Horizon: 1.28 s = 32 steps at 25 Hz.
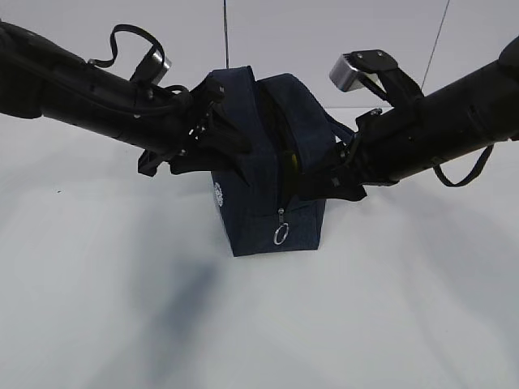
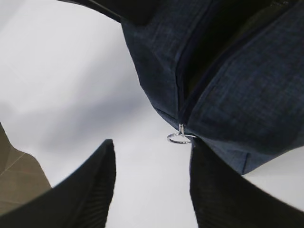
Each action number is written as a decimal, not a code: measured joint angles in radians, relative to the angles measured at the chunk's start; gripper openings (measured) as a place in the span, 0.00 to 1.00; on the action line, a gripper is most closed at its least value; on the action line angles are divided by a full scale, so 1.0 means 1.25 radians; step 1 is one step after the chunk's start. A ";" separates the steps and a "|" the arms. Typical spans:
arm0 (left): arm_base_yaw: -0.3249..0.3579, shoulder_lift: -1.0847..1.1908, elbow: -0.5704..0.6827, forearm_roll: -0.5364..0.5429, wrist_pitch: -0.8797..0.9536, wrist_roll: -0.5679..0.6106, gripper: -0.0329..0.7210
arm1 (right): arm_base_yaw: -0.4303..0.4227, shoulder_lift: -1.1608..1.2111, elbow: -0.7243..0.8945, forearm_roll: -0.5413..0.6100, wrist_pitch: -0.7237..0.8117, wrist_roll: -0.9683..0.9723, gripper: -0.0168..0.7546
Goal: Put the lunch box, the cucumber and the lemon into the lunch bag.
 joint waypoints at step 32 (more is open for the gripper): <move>0.000 0.000 0.000 -0.008 0.021 0.073 0.04 | 0.000 0.106 0.053 0.021 0.079 -0.160 0.52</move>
